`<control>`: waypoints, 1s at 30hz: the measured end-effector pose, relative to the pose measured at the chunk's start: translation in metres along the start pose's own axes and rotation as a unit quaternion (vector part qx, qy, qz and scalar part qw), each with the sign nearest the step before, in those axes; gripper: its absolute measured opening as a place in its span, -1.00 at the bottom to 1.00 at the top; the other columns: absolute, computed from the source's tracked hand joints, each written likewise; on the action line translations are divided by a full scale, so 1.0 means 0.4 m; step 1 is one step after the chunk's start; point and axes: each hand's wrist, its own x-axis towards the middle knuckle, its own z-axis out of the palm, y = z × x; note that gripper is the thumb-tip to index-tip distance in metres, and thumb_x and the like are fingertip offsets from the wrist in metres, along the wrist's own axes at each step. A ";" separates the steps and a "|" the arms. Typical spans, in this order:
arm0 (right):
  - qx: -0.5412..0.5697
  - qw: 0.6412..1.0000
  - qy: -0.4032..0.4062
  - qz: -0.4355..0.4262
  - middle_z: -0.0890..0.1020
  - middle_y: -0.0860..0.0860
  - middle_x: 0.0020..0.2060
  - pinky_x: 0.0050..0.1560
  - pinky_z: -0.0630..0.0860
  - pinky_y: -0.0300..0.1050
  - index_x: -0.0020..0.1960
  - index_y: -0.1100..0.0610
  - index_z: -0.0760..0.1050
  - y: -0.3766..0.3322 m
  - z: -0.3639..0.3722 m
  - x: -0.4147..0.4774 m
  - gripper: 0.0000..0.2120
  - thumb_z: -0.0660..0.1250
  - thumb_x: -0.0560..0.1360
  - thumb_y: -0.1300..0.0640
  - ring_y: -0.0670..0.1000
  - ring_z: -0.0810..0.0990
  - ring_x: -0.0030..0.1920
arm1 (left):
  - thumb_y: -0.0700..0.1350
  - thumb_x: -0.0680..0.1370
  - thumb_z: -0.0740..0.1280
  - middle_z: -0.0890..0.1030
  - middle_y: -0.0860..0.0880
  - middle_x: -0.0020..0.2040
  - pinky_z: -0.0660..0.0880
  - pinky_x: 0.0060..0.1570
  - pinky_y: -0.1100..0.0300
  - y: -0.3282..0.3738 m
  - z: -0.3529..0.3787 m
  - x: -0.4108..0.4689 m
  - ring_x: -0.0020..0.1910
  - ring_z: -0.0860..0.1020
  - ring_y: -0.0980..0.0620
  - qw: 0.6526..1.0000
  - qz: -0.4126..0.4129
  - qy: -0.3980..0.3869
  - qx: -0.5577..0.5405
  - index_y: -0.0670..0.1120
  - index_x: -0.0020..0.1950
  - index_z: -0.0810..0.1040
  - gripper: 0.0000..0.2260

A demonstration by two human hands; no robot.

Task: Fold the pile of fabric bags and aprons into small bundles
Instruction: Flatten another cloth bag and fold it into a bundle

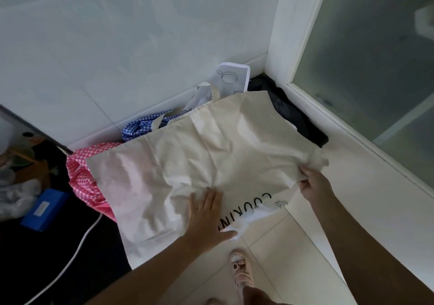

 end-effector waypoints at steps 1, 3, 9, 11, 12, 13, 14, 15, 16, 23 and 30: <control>-0.008 1.000 0.012 -0.027 0.62 0.09 0.02 0.05 0.57 -0.20 -0.11 0.12 0.49 -0.003 -0.004 -0.008 -0.72 0.56 0.31 0.14 -0.06 0.58 0.01 | 0.37 0.35 0.20 0.03 -0.07 0.55 -0.11 0.42 -0.28 -0.003 0.015 -0.011 0.54 0.05 -0.16 1.000 0.004 0.007 0.012 -0.14 0.55 0.03 -0.07; -0.014 0.997 0.017 -0.074 0.57 0.21 0.18 0.26 0.46 -0.04 -0.13 0.02 0.48 -0.009 -0.014 -0.023 -0.79 0.45 0.40 -0.05 -0.09 0.56 0.00 | 0.21 0.35 0.28 0.06 -0.09 0.55 -0.01 0.43 -0.27 -0.016 0.037 -0.044 0.52 0.13 -0.18 0.999 -0.007 0.023 0.033 -0.13 0.55 0.10 -0.13; -0.035 0.991 0.095 -0.092 0.54 0.02 -0.13 -0.11 0.53 -0.24 -0.14 0.14 0.43 -0.084 -0.044 -0.071 -0.76 0.47 0.44 0.07 -0.06 0.52 -0.14 | 0.05 0.54 0.15 0.29 -0.14 0.48 0.35 0.20 -0.38 -0.046 0.022 -0.159 0.43 0.22 -0.21 0.991 0.001 0.134 0.019 -0.15 0.55 0.04 -0.36; -0.051 0.990 0.100 -0.090 0.48 -0.01 -0.20 -0.38 0.45 -0.35 -0.19 0.11 0.40 -0.094 -0.058 -0.078 -0.79 0.43 0.48 0.13 -0.10 0.44 -0.26 | 0.09 0.58 0.19 0.29 -0.10 0.48 0.47 0.03 -0.27 -0.079 0.026 -0.196 0.32 0.41 -0.26 0.990 -0.014 0.137 0.019 -0.13 0.56 -0.02 -0.34; -0.037 0.989 0.108 -0.090 0.45 -0.01 -0.21 -0.47 0.41 -0.37 -0.20 0.10 0.38 -0.094 -0.065 -0.090 -0.80 0.39 0.51 0.14 -0.11 0.40 -0.30 | 0.05 0.42 0.44 0.26 -0.08 0.49 0.52 0.00 -0.19 -0.086 0.021 -0.214 0.26 0.49 -0.27 0.994 -0.025 0.103 0.024 -0.12 0.57 -0.06 -0.10; -0.038 0.988 0.120 -0.094 0.43 -0.01 -0.23 -0.50 0.38 -0.36 -0.21 0.09 0.37 -0.091 -0.073 -0.107 -0.80 0.36 0.52 0.15 -0.11 0.37 -0.33 | -0.04 0.19 0.61 0.30 -0.09 0.46 0.55 -0.04 -0.11 -0.102 0.033 -0.224 0.21 0.54 -0.26 0.997 -0.042 0.065 0.022 -0.11 0.57 -0.10 0.16; -0.037 0.985 0.138 -0.093 0.42 -0.01 -0.24 -0.50 0.37 -0.34 -0.22 0.09 0.35 -0.079 -0.090 -0.118 -0.80 0.33 0.53 0.17 -0.10 0.35 -0.34 | -0.12 0.01 0.66 0.40 -0.11 0.41 0.58 -0.08 -0.06 -0.115 0.043 -0.242 0.16 0.57 -0.25 0.997 -0.058 0.047 0.025 -0.12 0.57 -0.11 0.32; -0.030 0.984 0.157 -0.082 0.42 0.00 -0.26 -0.51 0.36 -0.34 -0.22 0.10 0.34 -0.063 -0.103 -0.126 -0.80 0.30 0.54 0.19 -0.10 0.34 -0.36 | -0.19 -0.11 0.66 0.50 -0.13 0.33 0.59 -0.13 -0.03 -0.126 0.055 -0.256 0.12 0.60 -0.25 0.996 -0.064 0.042 0.034 -0.12 0.57 -0.10 0.40; -0.039 0.982 0.169 -0.069 0.40 0.01 -0.29 -0.53 0.35 -0.35 -0.23 0.11 0.33 -0.040 -0.118 -0.117 -0.79 0.23 0.56 0.23 -0.10 0.32 -0.37 | -0.25 -0.20 0.63 0.57 -0.14 0.25 0.60 -0.19 -0.03 -0.139 0.070 -0.268 0.07 0.61 -0.26 0.995 -0.070 0.036 0.055 -0.10 0.57 -0.07 0.44; -0.165 0.969 0.147 -0.107 0.44 0.01 -0.32 -0.37 0.44 -0.29 -0.16 0.16 0.42 0.078 -0.179 -0.166 -0.88 0.25 0.52 0.33 0.02 0.49 -0.27 | -0.40 0.55 0.06 -0.24 -0.01 0.57 0.10 0.46 -0.07 -0.145 0.031 -0.358 0.54 -0.13 -0.19 0.987 -0.130 -0.089 0.044 0.02 0.54 -0.32 -0.25; -0.328 0.915 0.143 -0.185 0.49 0.11 -0.42 -0.20 0.47 -0.04 -0.30 0.23 0.54 0.101 -0.279 -0.213 -0.73 0.45 0.44 0.06 0.10 0.45 -0.30 | -0.50 0.49 -0.01 -0.32 0.00 0.55 -0.01 0.48 -0.13 -0.166 0.064 -0.378 0.53 -0.23 -0.19 0.987 -0.131 -0.092 0.000 -0.01 0.53 -0.34 -0.22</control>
